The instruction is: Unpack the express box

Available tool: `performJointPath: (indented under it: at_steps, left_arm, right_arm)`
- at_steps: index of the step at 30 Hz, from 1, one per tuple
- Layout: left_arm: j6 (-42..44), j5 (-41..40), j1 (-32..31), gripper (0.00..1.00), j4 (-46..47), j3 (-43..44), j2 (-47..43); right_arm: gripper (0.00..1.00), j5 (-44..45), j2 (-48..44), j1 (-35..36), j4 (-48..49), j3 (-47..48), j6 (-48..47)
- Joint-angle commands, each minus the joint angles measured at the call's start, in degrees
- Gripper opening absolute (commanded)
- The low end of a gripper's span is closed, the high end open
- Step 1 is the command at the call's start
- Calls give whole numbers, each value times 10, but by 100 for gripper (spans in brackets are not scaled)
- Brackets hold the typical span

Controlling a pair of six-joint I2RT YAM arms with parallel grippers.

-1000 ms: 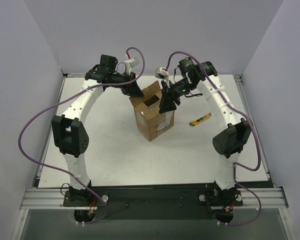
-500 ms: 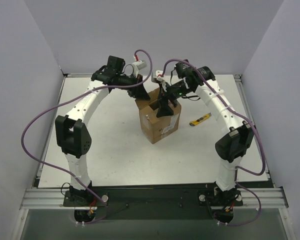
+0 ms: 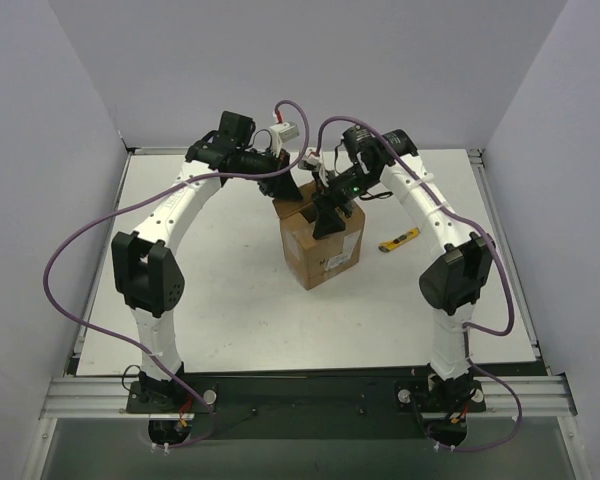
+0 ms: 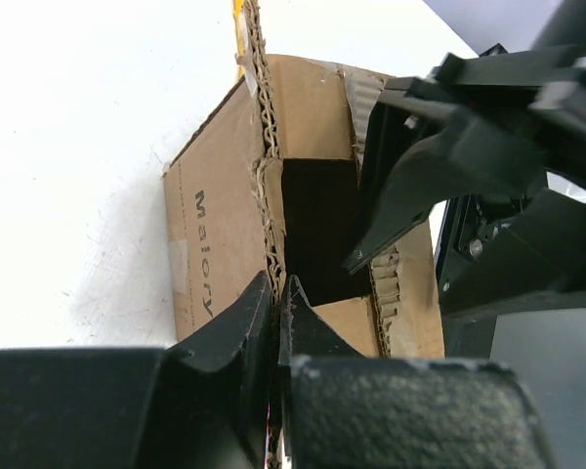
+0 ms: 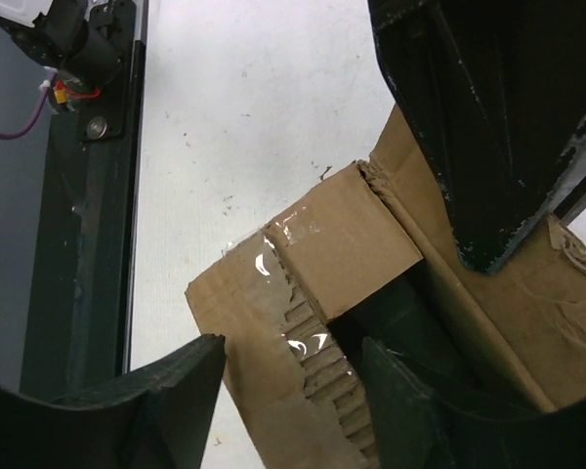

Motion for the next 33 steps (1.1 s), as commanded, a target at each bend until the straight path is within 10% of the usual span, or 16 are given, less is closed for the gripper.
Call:
performJointPath:
  at_steps: [1, 33]
  left_arm:
    - [26, -16, -2, 0, 2, 44, -13]
    - [-5, 8, 2, 0, 23, 49, 18]
  right_arm:
    - [55, -20, 29, -7, -128, 59, -32]
    - [29, 93, -111, -23, -63, -134, -8]
